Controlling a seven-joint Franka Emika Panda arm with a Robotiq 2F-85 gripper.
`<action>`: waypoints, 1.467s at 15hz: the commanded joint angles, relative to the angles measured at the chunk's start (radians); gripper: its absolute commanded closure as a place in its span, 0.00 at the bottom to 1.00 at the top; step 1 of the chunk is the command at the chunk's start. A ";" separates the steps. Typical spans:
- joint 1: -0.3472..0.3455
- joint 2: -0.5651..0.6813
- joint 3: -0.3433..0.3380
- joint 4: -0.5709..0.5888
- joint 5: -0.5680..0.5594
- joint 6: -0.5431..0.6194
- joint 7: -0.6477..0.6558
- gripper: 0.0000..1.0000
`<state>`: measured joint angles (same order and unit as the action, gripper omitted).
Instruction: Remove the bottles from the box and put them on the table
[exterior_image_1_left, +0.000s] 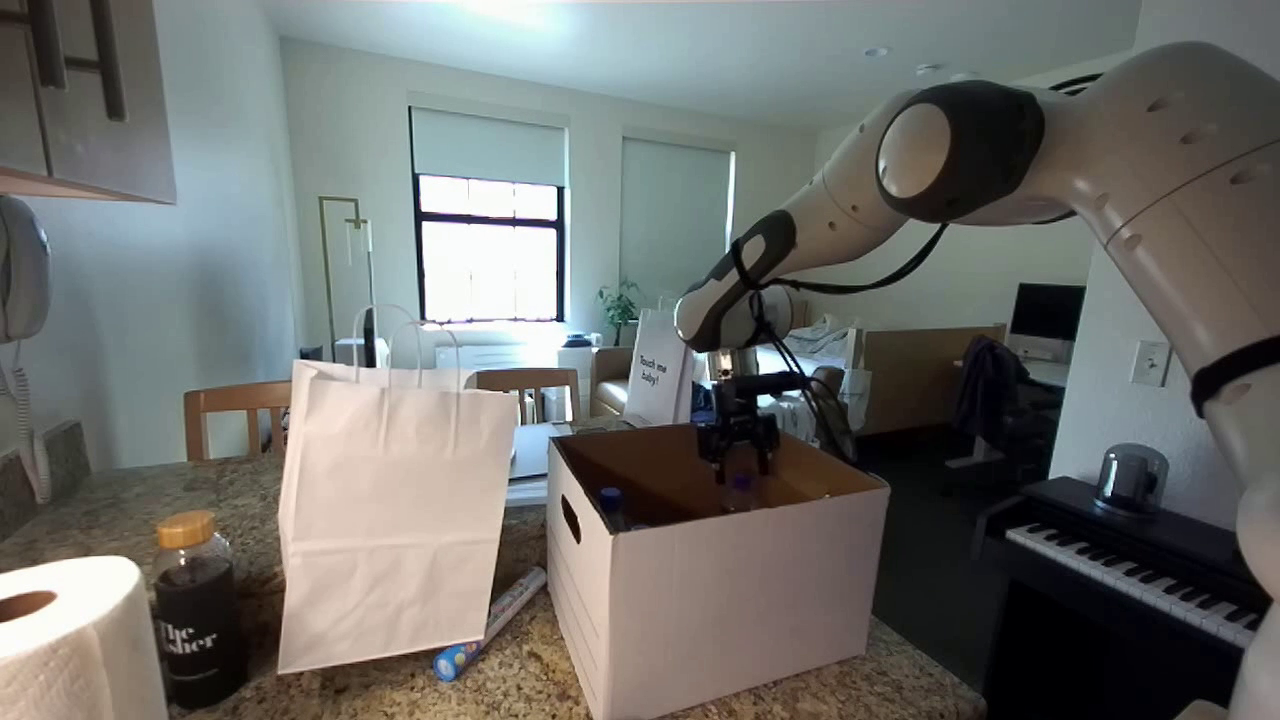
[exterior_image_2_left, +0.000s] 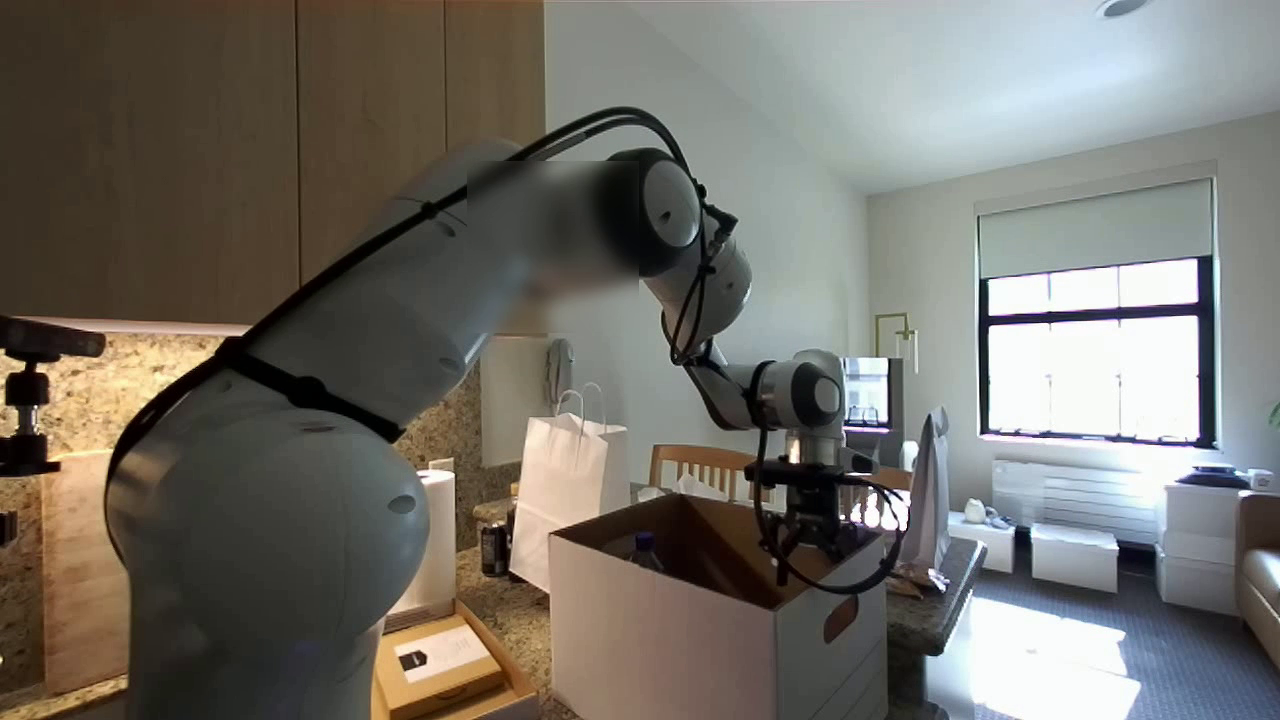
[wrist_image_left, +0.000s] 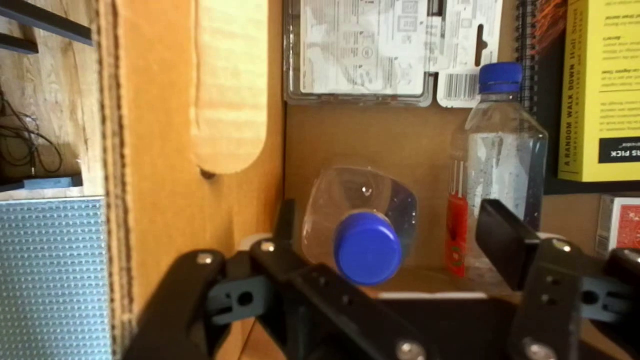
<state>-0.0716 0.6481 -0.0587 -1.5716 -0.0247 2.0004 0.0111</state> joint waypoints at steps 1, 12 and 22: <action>0.005 -0.028 -0.005 -0.024 0.002 -0.025 0.027 0.39; 0.000 -0.057 0.000 -0.027 0.001 -0.018 0.002 0.96; 0.002 -0.047 0.001 0.010 -0.032 -0.059 -0.044 0.50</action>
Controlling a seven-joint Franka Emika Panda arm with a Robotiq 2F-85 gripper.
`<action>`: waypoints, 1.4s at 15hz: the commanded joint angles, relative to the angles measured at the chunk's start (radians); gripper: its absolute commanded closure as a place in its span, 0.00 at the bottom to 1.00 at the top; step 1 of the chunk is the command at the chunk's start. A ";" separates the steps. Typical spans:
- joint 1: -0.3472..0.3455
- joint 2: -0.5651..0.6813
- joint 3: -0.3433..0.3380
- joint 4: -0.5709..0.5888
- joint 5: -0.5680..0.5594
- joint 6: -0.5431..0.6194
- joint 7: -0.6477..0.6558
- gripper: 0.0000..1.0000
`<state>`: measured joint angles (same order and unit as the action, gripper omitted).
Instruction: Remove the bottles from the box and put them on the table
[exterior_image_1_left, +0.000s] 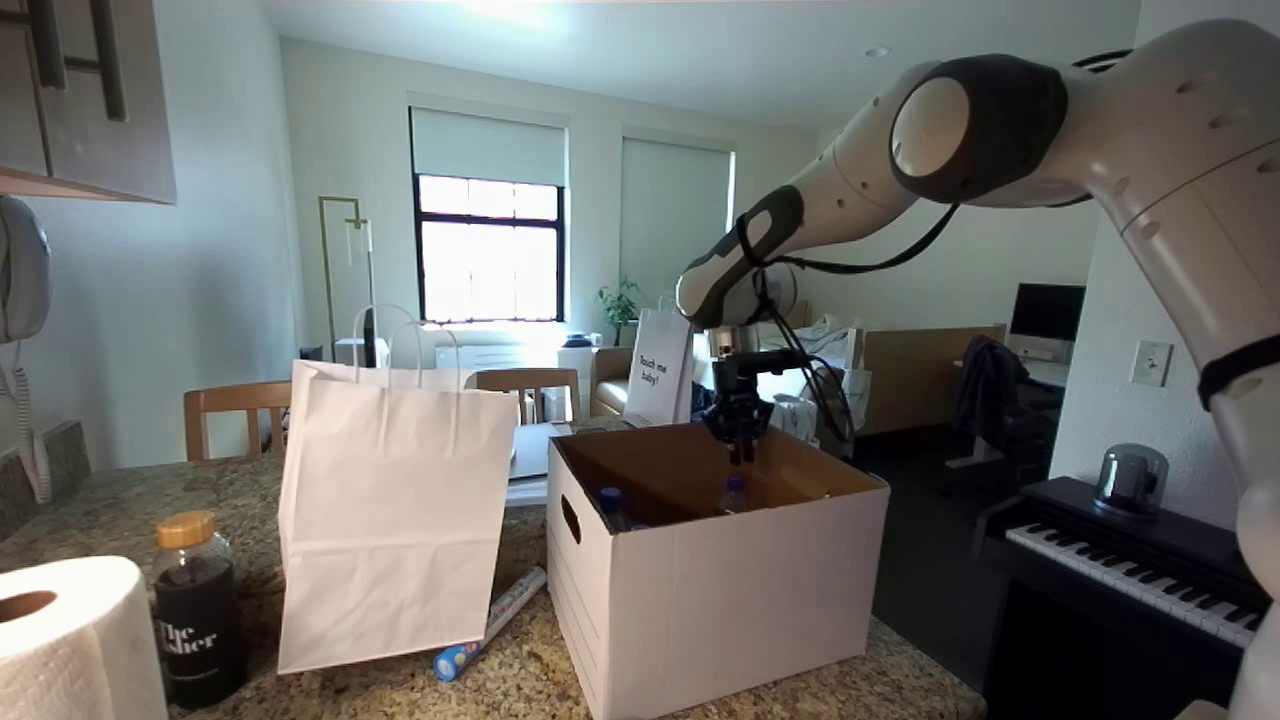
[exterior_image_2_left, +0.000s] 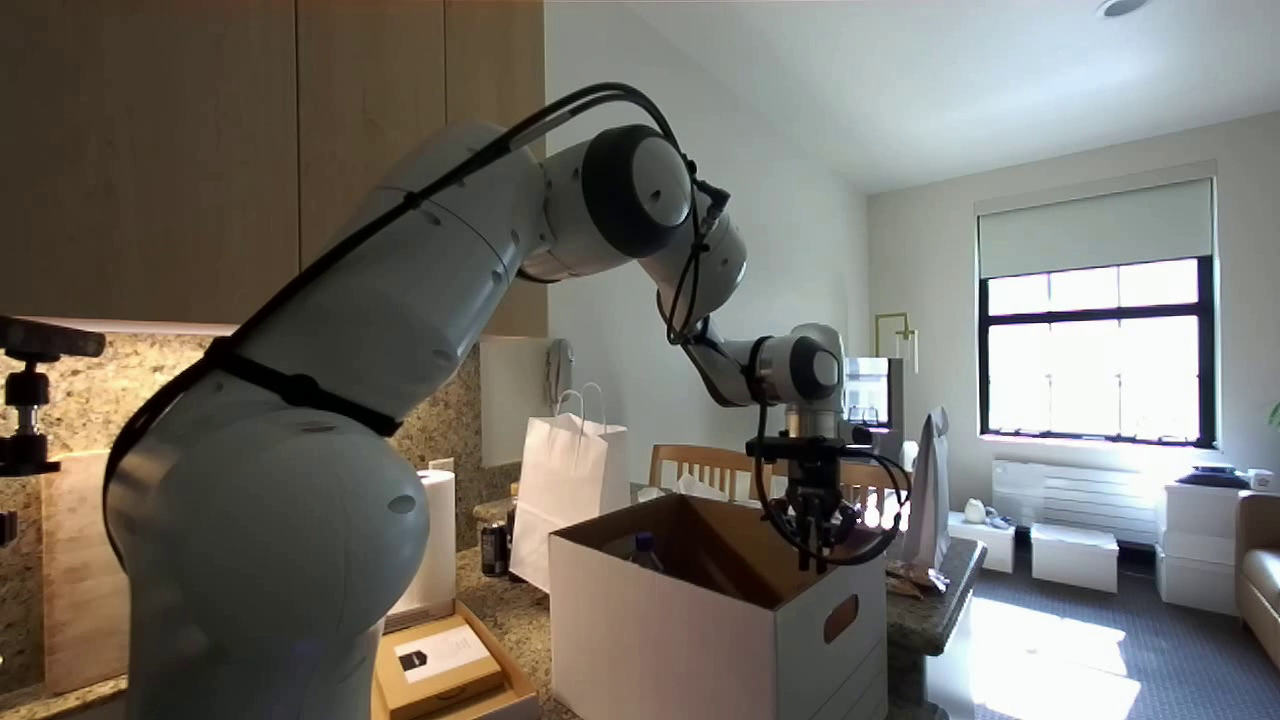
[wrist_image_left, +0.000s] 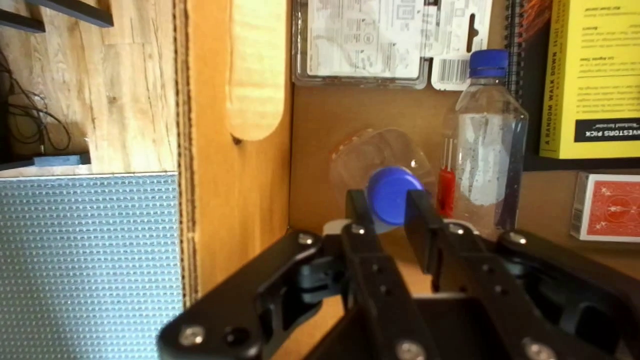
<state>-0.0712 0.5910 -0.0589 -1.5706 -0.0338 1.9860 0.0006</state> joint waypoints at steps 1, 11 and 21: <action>0.005 0.024 -0.003 0.021 -0.030 -0.067 -0.028 0.42; -0.003 0.111 0.010 0.099 -0.041 -0.112 -0.103 0.00; 0.004 0.134 0.007 0.109 -0.064 -0.033 -0.111 0.47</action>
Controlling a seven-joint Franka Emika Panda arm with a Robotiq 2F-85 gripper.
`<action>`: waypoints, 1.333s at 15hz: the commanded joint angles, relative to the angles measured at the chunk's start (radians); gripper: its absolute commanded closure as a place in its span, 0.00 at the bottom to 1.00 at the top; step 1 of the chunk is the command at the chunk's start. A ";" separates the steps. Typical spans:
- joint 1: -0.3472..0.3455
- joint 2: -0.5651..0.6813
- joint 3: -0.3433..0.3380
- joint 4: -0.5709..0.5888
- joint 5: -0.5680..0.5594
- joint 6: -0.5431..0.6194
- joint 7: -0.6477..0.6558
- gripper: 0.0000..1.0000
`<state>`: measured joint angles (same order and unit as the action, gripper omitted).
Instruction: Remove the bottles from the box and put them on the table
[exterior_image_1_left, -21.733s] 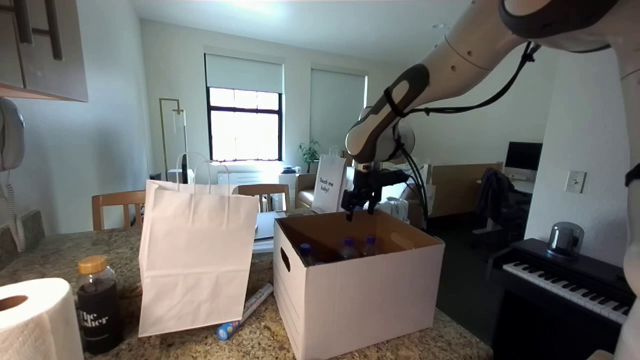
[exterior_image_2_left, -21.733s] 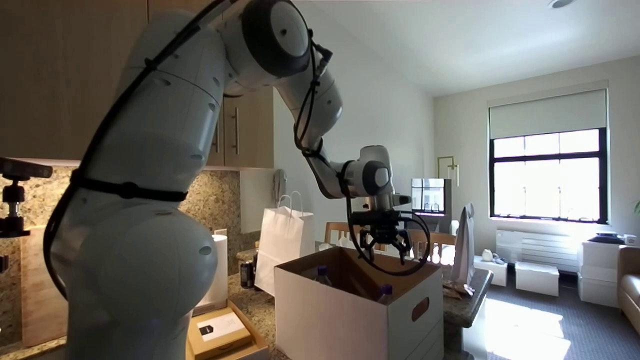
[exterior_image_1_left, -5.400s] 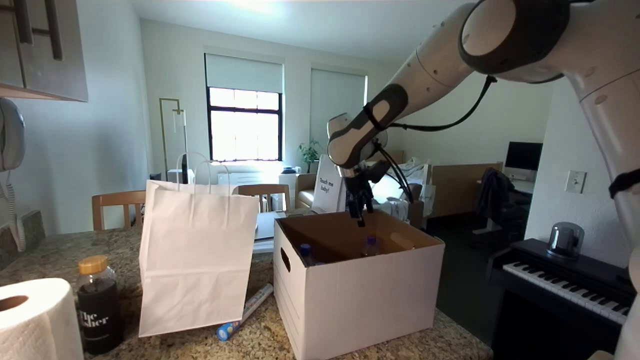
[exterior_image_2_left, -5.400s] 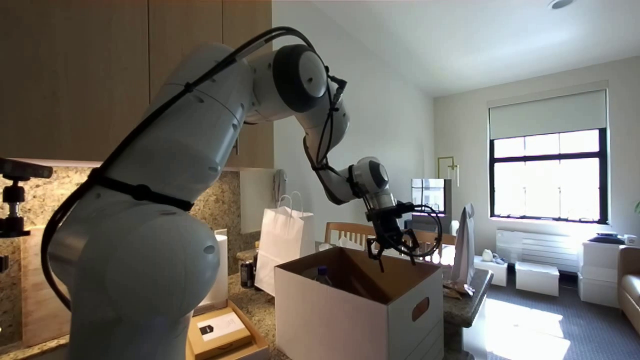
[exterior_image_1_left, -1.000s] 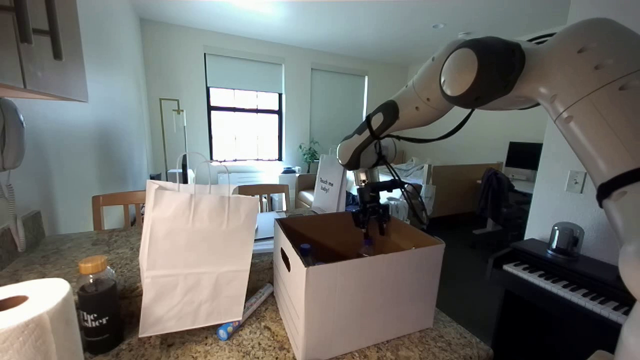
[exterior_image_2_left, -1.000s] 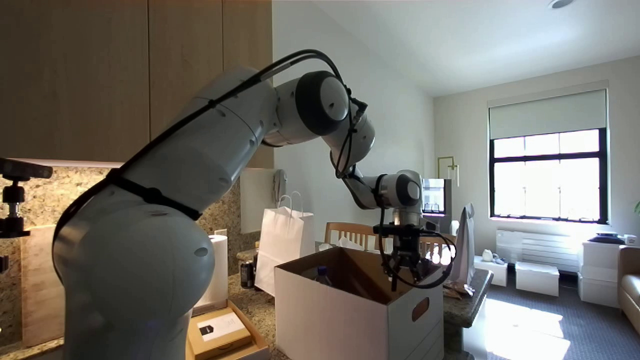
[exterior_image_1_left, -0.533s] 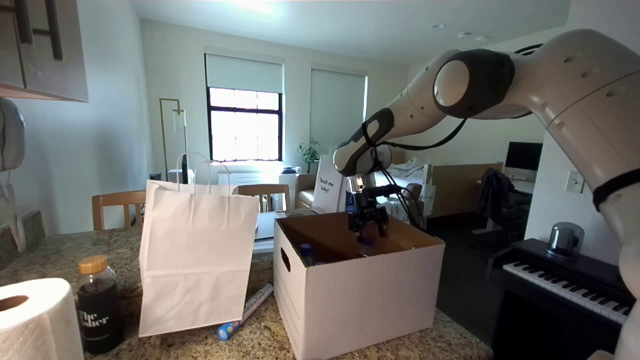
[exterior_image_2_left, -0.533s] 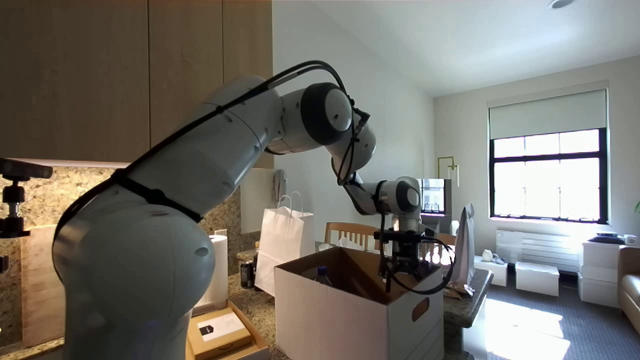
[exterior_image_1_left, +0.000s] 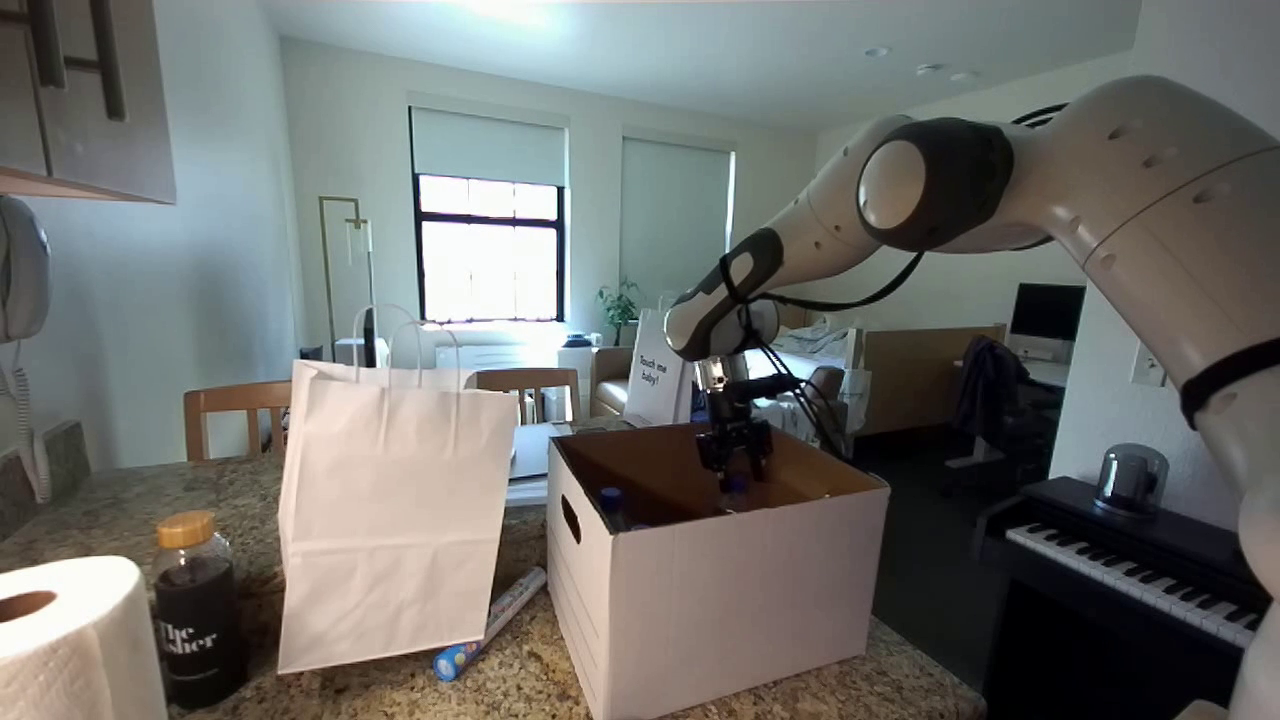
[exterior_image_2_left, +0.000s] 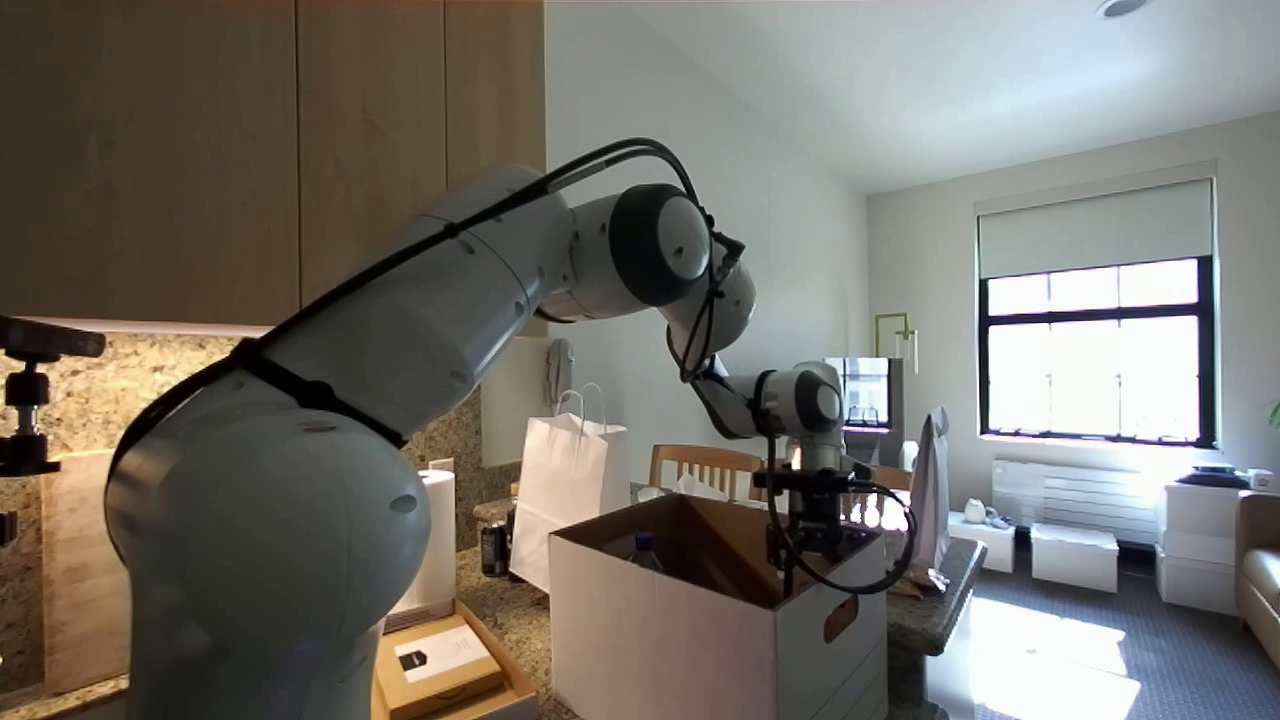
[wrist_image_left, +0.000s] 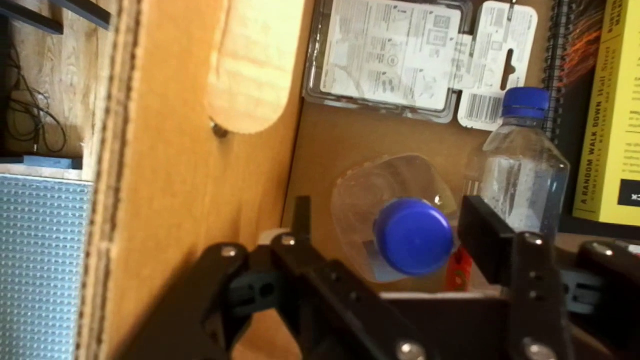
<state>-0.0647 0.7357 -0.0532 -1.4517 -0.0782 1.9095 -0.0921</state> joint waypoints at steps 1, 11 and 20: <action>-0.001 -0.017 0.000 -0.020 -0.024 0.073 -0.016 0.54; 0.001 -0.022 0.002 -0.030 -0.027 0.134 -0.018 0.87; -0.024 -0.219 0.086 -0.105 -0.014 -0.089 -0.334 0.87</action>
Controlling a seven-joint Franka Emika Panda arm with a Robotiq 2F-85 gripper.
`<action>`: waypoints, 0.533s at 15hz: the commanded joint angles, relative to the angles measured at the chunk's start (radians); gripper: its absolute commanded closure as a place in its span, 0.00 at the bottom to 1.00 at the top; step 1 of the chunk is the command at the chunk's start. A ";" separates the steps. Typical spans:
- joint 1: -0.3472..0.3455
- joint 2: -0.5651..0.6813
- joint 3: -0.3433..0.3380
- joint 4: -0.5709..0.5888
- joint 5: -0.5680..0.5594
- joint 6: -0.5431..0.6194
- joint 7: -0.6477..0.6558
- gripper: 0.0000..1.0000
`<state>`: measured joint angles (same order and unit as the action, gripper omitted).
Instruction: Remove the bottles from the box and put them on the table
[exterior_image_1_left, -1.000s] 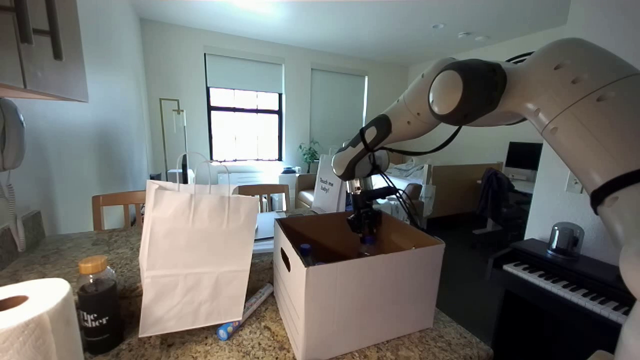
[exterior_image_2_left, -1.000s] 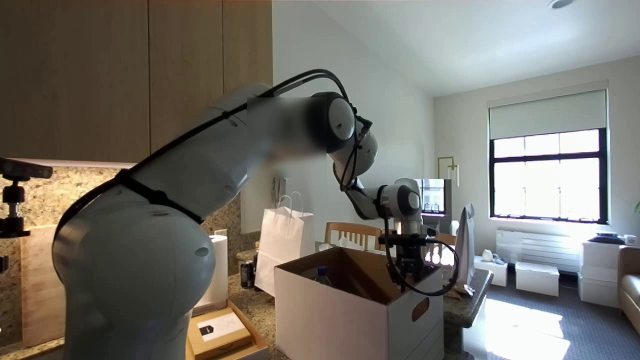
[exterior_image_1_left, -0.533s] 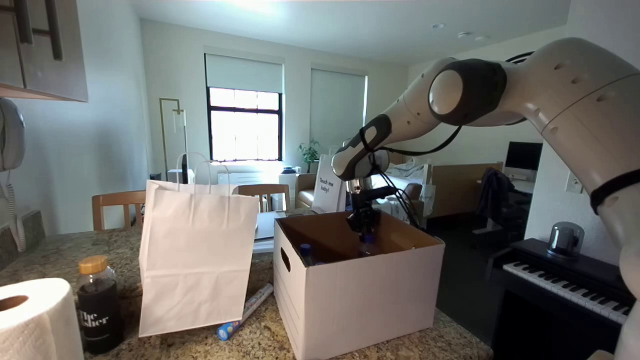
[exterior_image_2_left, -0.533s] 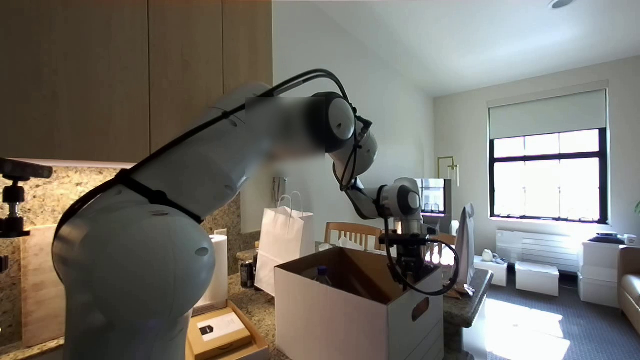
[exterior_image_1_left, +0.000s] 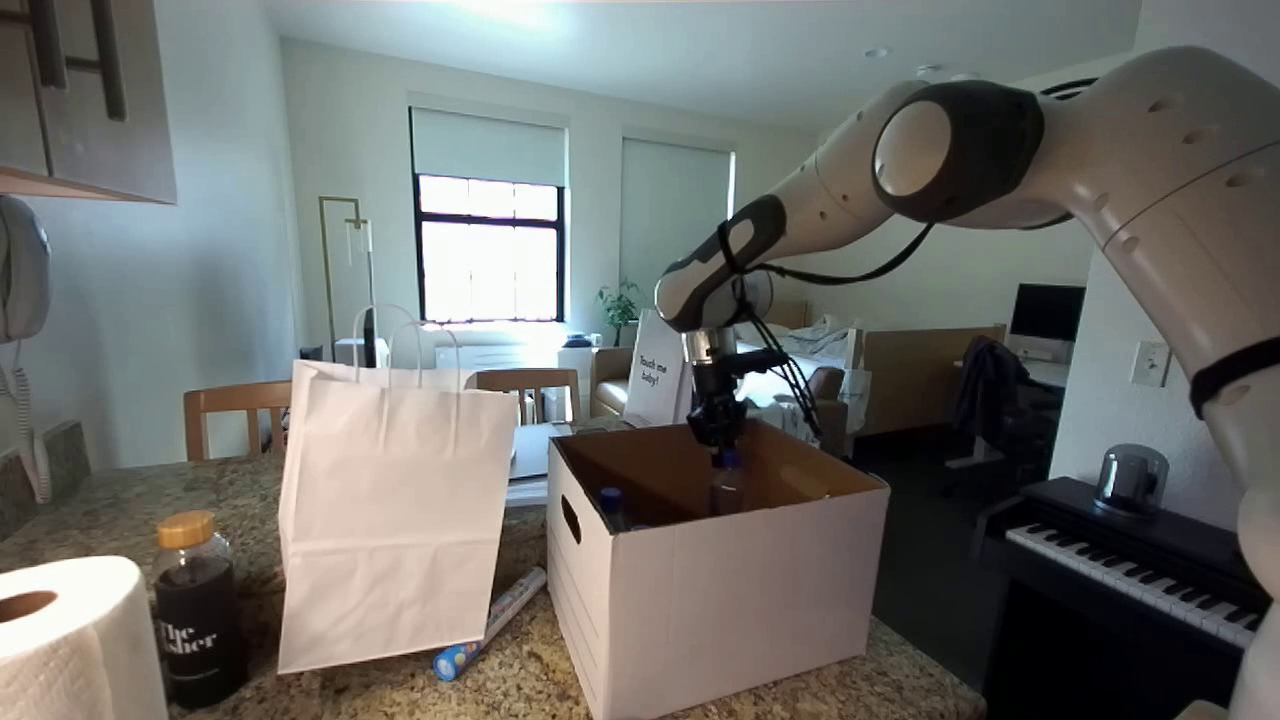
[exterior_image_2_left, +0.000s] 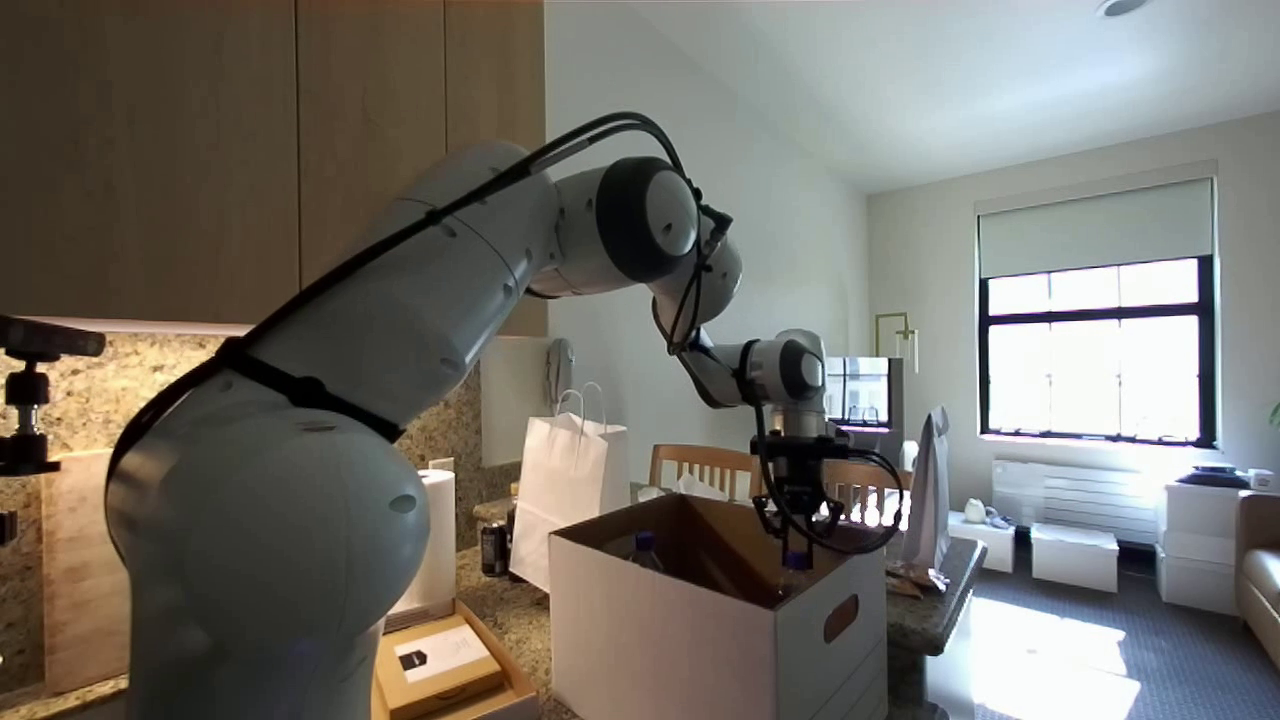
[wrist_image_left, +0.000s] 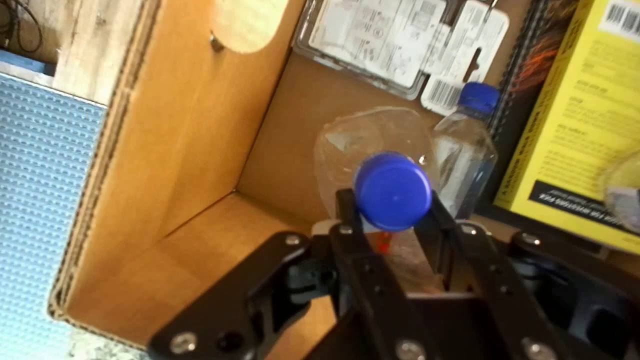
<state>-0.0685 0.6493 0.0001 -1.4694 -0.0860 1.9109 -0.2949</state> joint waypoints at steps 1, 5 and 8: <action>-0.016 -0.166 0.037 -0.092 -0.014 -0.141 -0.170 0.87; 0.024 -0.321 0.054 -0.092 -0.050 -0.362 -0.239 0.87; 0.086 -0.441 0.080 -0.108 -0.113 -0.424 -0.210 0.87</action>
<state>-0.0301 0.3464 0.0581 -1.4971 -0.1370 1.5223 -0.5027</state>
